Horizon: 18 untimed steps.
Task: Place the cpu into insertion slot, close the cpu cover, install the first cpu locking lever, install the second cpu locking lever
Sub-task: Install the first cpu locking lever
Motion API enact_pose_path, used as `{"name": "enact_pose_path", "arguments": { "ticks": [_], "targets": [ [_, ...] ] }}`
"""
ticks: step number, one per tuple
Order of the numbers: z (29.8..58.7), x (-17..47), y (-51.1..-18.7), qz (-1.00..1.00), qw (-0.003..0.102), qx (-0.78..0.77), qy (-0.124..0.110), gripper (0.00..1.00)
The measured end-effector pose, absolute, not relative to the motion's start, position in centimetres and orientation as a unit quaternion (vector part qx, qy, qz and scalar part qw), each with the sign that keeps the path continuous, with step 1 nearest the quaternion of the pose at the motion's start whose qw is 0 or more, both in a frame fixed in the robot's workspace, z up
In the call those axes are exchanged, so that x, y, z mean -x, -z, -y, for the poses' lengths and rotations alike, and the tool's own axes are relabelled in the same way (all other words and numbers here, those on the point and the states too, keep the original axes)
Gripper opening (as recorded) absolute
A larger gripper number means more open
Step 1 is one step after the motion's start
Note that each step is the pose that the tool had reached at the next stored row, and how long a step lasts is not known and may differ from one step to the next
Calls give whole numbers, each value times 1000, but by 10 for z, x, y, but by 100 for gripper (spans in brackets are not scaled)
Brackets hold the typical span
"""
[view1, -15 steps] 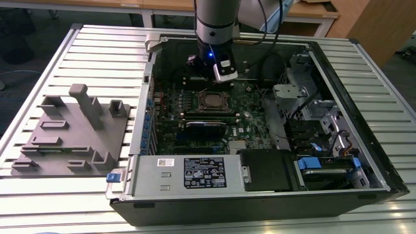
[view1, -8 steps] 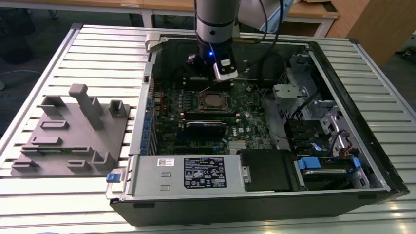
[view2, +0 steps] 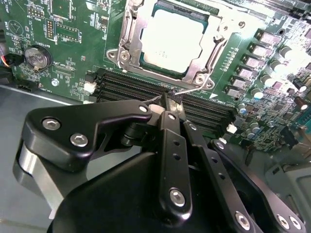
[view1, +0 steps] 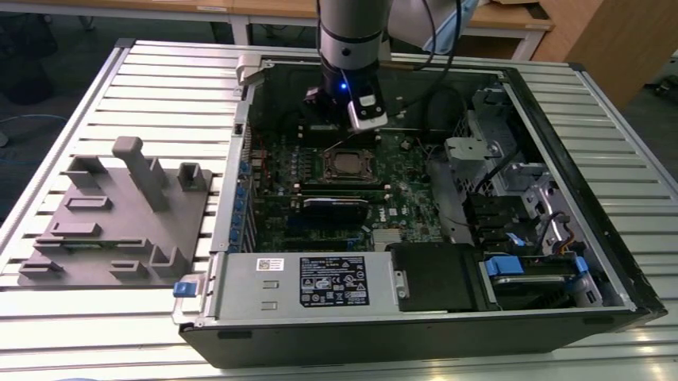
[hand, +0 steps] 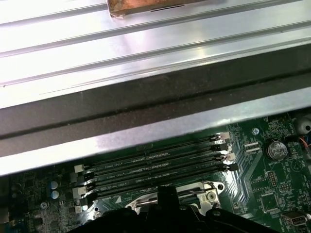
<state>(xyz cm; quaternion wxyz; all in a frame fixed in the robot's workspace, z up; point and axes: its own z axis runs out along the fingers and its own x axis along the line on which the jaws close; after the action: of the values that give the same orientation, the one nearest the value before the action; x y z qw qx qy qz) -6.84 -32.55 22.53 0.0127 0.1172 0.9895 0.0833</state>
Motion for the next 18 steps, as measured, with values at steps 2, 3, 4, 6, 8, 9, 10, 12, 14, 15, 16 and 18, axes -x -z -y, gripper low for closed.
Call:
{"name": "enact_pose_path", "arguments": {
  "ticks": [2,3,4,6,8,9,10,12,14,15,16,18],
  "targets": [
    [325,68,-225,-989,13,-117,-84,11],
    [324,68,-225,-989,13,-117,-84,11],
    [324,68,-225,-989,13,-117,-84,11],
    [323,68,-225,-989,13,-117,-85,11],
    [323,68,-225,-989,12,-117,-86,11],
    [322,68,-225,-989,12,-117,-86,11],
    [322,68,-225,-989,12,-117,-86,11],
    [322,68,-225,-989,12,-117,-87,11],
    [322,68,-225,-989,12,-117,-87,11],
    [322,67,-225,-989,12,-117,-87,11],
    [322,67,-225,-989,12,-117,-87,11],
    [321,66,-225,-989,12,-117,-87,11]
  ]
}}
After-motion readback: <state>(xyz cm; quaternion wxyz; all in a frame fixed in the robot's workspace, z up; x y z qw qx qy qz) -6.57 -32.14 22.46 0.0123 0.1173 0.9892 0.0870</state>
